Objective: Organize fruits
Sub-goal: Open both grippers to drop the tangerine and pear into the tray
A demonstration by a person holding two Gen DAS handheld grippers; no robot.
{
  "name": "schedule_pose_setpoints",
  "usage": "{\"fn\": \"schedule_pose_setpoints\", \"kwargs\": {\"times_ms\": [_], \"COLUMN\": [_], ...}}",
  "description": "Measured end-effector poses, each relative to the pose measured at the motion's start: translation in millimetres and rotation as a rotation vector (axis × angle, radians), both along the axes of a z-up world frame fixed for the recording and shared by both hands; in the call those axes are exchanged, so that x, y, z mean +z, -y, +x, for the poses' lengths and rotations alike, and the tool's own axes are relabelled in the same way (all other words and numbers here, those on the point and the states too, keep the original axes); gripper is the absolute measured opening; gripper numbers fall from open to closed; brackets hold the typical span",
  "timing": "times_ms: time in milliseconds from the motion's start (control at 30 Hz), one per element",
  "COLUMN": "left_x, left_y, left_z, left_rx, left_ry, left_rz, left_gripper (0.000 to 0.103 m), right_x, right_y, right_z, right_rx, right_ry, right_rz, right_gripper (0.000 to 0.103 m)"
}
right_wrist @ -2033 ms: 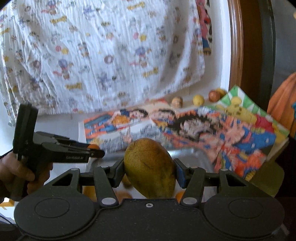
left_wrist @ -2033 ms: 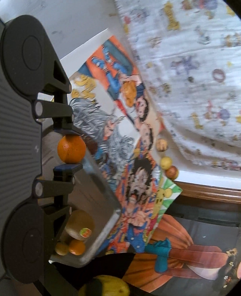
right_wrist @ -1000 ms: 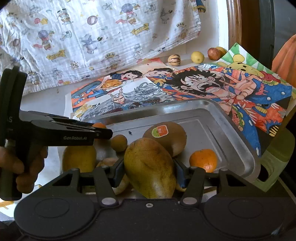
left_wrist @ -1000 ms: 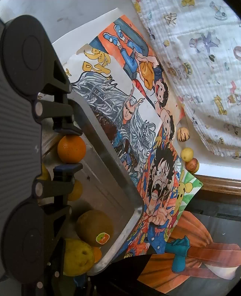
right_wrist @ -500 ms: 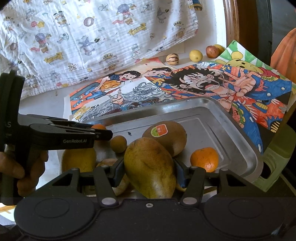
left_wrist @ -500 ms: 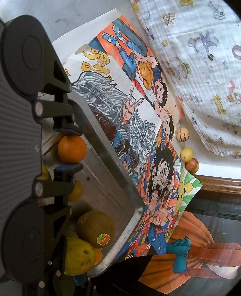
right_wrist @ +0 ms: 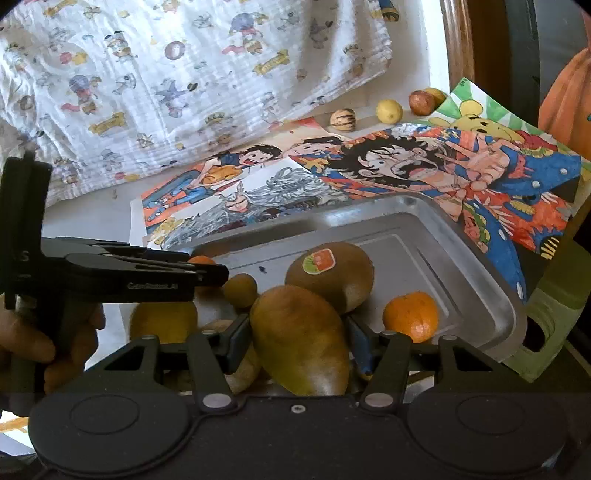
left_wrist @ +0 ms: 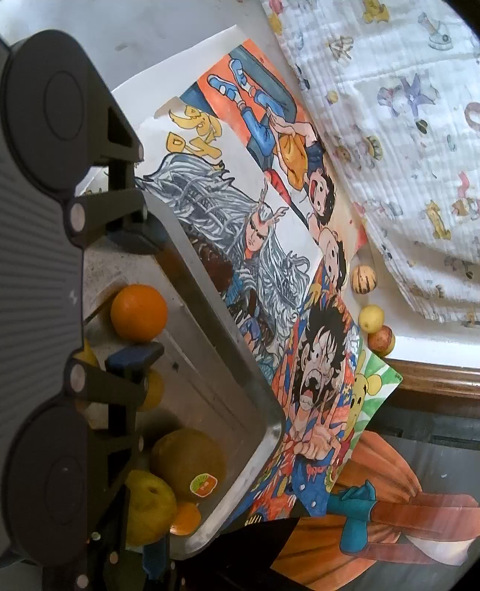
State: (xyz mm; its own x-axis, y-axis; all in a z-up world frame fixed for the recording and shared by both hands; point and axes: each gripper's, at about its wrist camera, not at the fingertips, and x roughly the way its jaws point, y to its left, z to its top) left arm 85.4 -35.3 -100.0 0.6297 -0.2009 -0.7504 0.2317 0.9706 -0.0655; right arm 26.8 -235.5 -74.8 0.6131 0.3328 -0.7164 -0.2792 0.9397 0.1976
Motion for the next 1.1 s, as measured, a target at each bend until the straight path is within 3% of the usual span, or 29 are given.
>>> {"fn": "schedule_pose_setpoints", "kwargs": {"times_ms": [567,633,1100], "left_x": [3,4,16], "left_y": [-2,-3,-8], "left_z": [-4,-5,-10], "left_rx": [0.01,0.013,0.028], "left_ry": [0.007,0.012,0.041], "left_rz": [0.007,0.006,-0.01], "left_gripper": [0.067,0.072,0.09], "right_x": [5,5,16], "right_y": [-3,-3,-3], "right_z": [-6,-5,-13], "right_rx": [0.006,0.008,0.019], "right_ry": [0.013,0.014,0.048], "right_rz": [0.007,0.01,0.01], "right_gripper": [0.063,0.065,0.086]}}
